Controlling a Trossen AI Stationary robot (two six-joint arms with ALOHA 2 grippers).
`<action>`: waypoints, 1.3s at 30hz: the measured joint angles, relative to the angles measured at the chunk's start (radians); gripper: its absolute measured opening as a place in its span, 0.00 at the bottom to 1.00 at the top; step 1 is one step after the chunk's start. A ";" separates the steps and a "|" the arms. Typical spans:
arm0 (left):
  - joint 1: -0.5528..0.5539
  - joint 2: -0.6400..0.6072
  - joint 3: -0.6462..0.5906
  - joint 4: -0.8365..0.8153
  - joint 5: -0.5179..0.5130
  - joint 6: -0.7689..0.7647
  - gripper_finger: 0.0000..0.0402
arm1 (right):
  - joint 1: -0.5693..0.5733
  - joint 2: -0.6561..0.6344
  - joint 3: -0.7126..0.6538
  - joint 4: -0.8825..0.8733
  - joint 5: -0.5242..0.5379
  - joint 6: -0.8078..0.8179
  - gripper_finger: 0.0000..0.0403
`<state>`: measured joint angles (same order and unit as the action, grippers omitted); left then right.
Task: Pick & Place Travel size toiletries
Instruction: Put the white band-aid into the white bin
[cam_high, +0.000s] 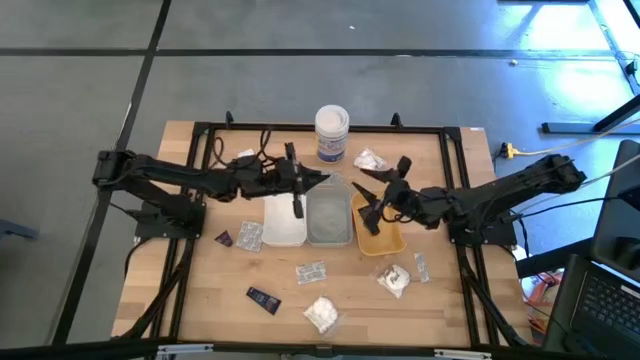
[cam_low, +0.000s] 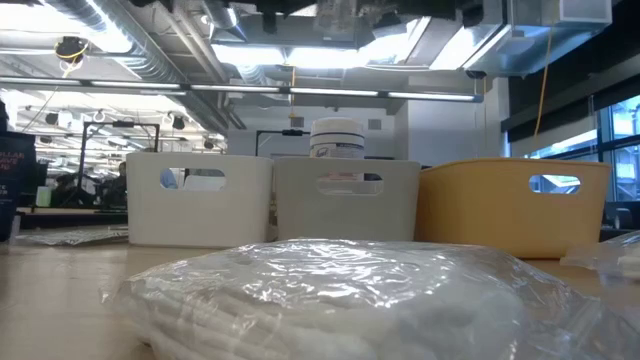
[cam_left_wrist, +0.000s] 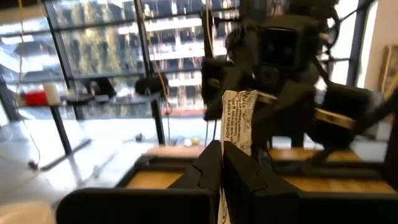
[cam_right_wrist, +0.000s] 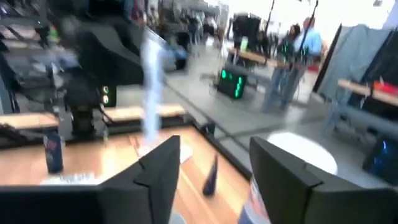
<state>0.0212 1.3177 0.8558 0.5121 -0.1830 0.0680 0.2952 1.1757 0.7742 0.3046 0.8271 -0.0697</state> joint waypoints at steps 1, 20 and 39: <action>0.000 -0.029 0.000 -0.062 -0.002 -0.009 0.01 | -0.008 -0.019 0.000 -0.056 0.000 0.039 0.52; 0.009 -0.219 0.000 -0.910 -0.076 -0.514 0.01 | -0.340 -0.138 0.000 -0.516 -0.277 0.328 0.49; 0.140 0.030 0.000 -1.012 0.078 -0.115 0.01 | -0.451 -0.138 0.000 -0.604 -0.360 0.330 0.48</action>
<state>0.1615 1.3473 0.8558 -0.4994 -0.1053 -0.0473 -0.1562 1.0378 0.7742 -0.2993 0.4675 0.2598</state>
